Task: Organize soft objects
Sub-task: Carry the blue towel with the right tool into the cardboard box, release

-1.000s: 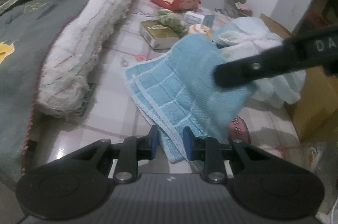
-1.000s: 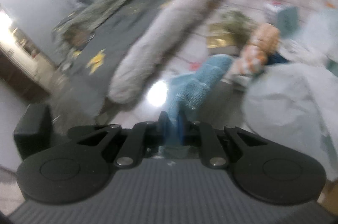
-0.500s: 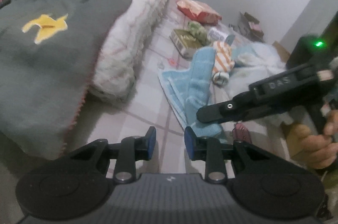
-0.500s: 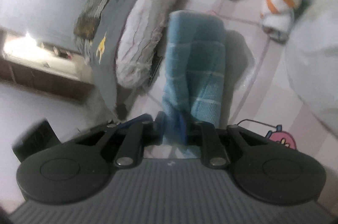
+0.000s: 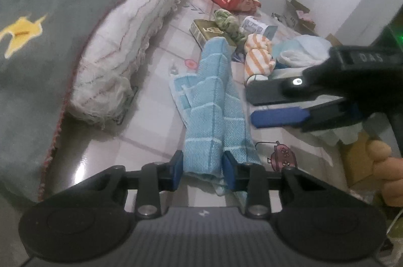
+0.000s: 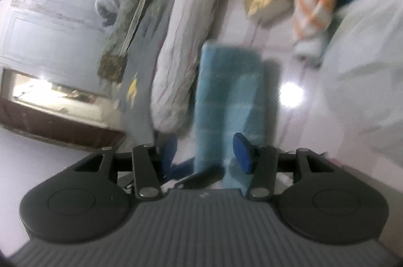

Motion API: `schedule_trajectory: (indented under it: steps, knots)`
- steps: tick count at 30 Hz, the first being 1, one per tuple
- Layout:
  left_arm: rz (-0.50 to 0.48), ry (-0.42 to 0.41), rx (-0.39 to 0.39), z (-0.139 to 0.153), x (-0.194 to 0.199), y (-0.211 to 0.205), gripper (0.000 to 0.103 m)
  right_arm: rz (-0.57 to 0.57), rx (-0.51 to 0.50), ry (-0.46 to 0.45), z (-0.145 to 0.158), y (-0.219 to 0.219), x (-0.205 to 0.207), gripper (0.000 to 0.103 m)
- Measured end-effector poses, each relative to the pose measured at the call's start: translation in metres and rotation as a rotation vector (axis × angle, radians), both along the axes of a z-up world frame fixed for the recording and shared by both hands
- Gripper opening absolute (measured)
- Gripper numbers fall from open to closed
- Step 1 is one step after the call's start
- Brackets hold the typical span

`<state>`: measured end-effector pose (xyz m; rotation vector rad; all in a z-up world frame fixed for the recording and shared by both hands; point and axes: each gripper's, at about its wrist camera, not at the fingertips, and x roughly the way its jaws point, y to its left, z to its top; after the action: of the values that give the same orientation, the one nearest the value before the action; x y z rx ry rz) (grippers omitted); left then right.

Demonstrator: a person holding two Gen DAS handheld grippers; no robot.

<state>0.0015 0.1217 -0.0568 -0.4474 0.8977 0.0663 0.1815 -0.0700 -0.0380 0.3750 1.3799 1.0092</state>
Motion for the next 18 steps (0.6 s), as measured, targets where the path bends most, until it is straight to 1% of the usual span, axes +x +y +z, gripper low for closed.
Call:
schedule_trajectory:
  steps: [2, 4, 5, 6, 8, 10, 12, 13, 14, 15, 18]
  knots:
    - [-0.013, 0.003, -0.016, -0.001, 0.003, 0.002, 0.035, -0.008, -0.062, -0.034, -0.003, 0.001, 0.002, 0.050]
    - [-0.025, 0.010, -0.035, -0.002, 0.007, 0.004, 0.039, -0.008, -0.105, -0.020, -0.013, 0.005, 0.003, 0.050]
    - [-0.033, 0.012, -0.048, -0.002, 0.010, 0.004, 0.044, -0.002, -0.117, -0.008, -0.017, 0.007, 0.003, 0.050]
    - [-0.042, 0.013, -0.063, -0.001, 0.013, 0.005, 0.048, 0.004, -0.108, 0.003, -0.020, 0.009, 0.001, 0.046]
    - [-0.056, 0.016, -0.075, -0.001, 0.017, 0.004, 0.050, 0.010, -0.089, 0.026, -0.024, 0.014, 0.000, 0.045]
    - [-0.068, 0.018, -0.067, -0.001, 0.023, 0.002, 0.050, 0.009, -0.081, 0.040, -0.026, 0.016, 0.001, 0.043]
    - [-0.070, 0.018, -0.061, -0.001, 0.025, 0.000, 0.051, 0.004, -0.067, 0.068, -0.030, 0.015, 0.002, 0.035]
    - [-0.071, 0.015, -0.058, -0.001, 0.025, -0.001, 0.050, 0.002, -0.059, 0.087, -0.032, 0.016, 0.001, 0.033]
    - [-0.070, 0.012, -0.054, -0.001, 0.025, -0.001, 0.049, 0.000, -0.053, 0.105, -0.036, 0.017, 0.001, 0.029]
    - [-0.069, 0.010, -0.049, -0.001, 0.025, -0.002, 0.044, 0.000, -0.048, 0.117, -0.036, 0.018, 0.001, 0.026]
    - [-0.071, 0.012, -0.061, 0.000, 0.023, -0.003, 0.041, 0.006, -0.031, 0.112, -0.032, 0.016, -0.005, 0.022]
